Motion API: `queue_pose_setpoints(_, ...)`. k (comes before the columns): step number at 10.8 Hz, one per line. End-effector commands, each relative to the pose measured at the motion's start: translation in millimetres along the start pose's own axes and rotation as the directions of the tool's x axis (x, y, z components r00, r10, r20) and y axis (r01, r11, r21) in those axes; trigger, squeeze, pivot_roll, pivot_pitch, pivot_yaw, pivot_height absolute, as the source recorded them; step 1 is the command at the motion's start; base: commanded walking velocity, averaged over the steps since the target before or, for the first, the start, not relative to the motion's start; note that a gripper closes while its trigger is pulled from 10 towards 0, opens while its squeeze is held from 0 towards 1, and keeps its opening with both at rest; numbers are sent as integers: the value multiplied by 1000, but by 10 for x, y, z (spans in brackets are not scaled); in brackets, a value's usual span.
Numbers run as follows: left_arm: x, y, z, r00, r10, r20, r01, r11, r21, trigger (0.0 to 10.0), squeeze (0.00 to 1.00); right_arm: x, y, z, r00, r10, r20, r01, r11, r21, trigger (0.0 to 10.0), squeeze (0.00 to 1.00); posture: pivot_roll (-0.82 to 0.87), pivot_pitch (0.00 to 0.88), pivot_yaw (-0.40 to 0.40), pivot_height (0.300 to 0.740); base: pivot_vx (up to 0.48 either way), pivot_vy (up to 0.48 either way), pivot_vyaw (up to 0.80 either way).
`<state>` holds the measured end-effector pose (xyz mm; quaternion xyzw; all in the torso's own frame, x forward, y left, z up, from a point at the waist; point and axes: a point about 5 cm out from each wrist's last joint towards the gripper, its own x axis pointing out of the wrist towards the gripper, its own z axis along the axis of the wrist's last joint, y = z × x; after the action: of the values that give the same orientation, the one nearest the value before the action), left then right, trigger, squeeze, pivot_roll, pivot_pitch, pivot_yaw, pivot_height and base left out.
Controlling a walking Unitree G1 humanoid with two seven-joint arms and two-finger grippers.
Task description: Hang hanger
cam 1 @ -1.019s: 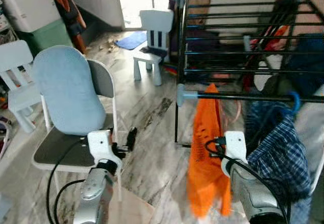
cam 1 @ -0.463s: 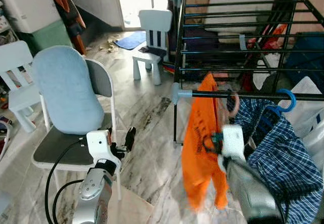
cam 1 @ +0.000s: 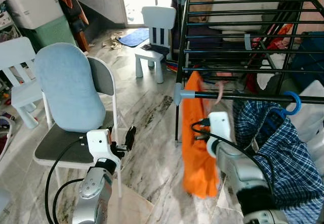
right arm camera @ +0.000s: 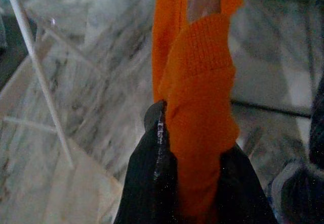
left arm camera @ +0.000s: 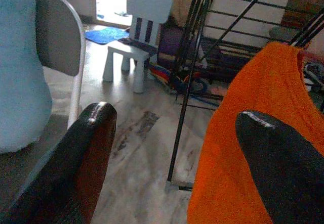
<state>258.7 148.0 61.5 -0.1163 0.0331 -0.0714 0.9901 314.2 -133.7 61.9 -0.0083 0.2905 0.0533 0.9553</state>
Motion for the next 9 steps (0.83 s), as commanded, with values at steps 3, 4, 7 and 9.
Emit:
queue_pose_setpoints(3, -35, 27, -18, 1000, 15, -16, -15, 1000, 4, 10000, 0, 35, 1, -42, 999, -15, -52, 15, 1000, -3, 10000, 0, -44, 0, 67, 740, 0, 0, 0)
queue_pose_setpoints(4, -27, 25, -24, 1000, 16, -19, -16, 1000, 1, 10000, 0, 46, -35, -94, 997, -17, -74, 20, 999, 39, 10000, 239, -46, 0, 68, 740, 0, 0, 0)
queue_pose_setpoints(7, -6, 14, -23, 1000, 13, -27, -13, 1000, -2, 10000, 0, 22, -96, -15, 999, -39, 6, 39, 999, 7, 10000, 1000, -57, 0, 75, 740, 0, 0, 0)
queue_pose_setpoints(9, 3, 12, -29, 999, 19, -30, -19, 1000, -1, 10000, 0, -31, -156, 16, 997, -51, 66, 52, 999, -4, 10000, 1000, -58, 0, 71, 740, 0, 0, 0)
